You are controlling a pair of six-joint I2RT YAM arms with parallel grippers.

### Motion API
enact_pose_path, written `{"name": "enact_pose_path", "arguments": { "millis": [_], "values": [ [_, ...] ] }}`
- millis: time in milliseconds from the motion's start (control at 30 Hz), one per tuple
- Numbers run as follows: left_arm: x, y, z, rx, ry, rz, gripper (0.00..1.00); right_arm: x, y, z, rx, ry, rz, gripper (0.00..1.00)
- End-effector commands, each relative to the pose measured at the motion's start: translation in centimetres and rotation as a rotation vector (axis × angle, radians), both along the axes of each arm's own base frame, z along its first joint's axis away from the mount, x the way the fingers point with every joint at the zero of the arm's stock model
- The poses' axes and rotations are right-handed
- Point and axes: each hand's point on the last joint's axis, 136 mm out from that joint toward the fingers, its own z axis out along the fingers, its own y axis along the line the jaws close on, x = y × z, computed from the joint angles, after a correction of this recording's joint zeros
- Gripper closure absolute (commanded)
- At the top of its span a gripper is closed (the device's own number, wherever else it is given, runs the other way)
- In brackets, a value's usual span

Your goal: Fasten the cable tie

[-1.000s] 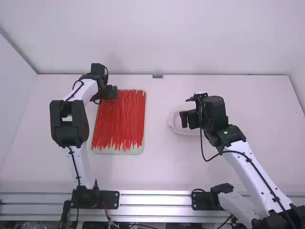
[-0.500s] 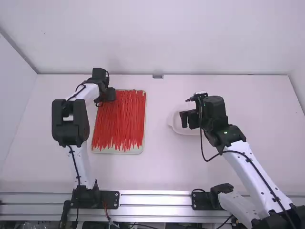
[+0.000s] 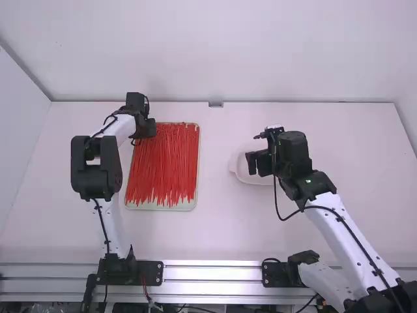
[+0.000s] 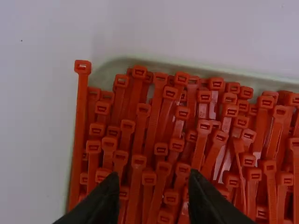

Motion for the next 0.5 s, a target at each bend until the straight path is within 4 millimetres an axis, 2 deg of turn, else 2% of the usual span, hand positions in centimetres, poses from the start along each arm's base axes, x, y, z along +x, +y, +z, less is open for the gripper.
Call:
{"name": "enact_pose_path", "arguments": {
  "millis": [0, 467],
  "values": [
    [-0.5, -0.2, -1.0, 0.000, 0.026, -0.001, 0.63, 0.5, 0.0, 1.1, 0.005, -0.024, -0.005, 0.01],
    [-0.3, -0.2, -2.4, 0.000, 0.036, -0.001, 0.68, 0.4, 0.0, 1.0, 0.003, -0.019, -0.005, 0.01]
  ]
}}
